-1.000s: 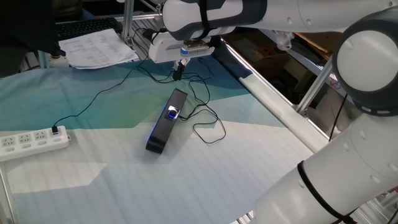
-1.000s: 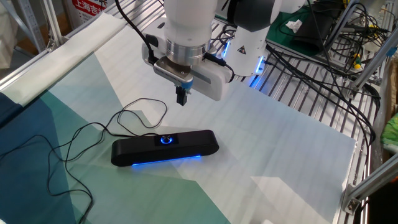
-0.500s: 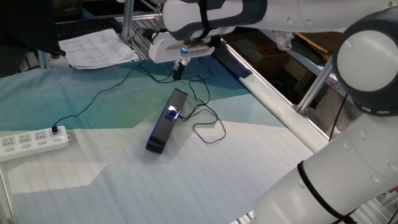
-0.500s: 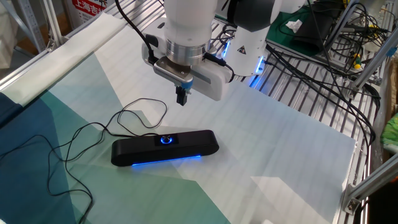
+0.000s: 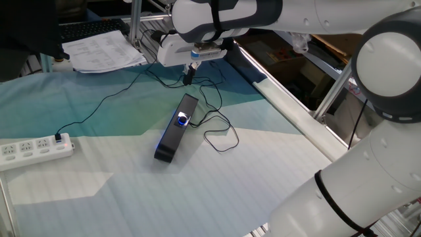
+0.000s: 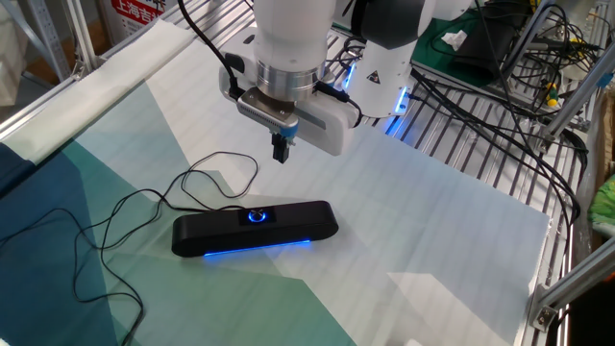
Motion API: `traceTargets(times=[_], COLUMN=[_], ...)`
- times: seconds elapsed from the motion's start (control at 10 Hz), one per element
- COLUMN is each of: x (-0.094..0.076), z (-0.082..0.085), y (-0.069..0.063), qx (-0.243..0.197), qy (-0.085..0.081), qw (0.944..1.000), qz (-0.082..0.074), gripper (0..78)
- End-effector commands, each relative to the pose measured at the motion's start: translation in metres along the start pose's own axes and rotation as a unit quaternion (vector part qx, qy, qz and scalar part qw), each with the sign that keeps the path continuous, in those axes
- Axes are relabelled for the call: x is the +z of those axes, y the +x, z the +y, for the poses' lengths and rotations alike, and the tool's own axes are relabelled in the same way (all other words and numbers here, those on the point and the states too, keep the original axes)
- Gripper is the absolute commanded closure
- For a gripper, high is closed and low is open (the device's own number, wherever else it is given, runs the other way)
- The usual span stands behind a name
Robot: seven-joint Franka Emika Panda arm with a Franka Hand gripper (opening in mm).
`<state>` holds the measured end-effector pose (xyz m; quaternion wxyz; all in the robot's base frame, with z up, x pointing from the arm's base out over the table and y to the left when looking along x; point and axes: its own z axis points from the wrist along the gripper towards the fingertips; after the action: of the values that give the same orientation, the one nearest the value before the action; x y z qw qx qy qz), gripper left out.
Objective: Turn the knob to decrease the volume of the speaker
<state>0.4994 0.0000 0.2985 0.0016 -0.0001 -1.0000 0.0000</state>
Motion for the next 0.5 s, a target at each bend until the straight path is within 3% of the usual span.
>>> traceTargets(times=[0.1,0.2,0.3,0.5], x=[0.0000,0.0000,0.0000,0.0000], z=[0.0000,0.0000,0.0000,0.0000], y=[0.0000,0.0000,0.0000,0.0000], qx=[0.138,0.133,0.131,0.133], qy=[-0.026,-0.001,0.011,0.009], qw=[0.9894,0.9905,0.9907,0.9904], qz=[0.038,0.037,0.037,0.038], gripper=[77.6,77.6,77.6,77.6])
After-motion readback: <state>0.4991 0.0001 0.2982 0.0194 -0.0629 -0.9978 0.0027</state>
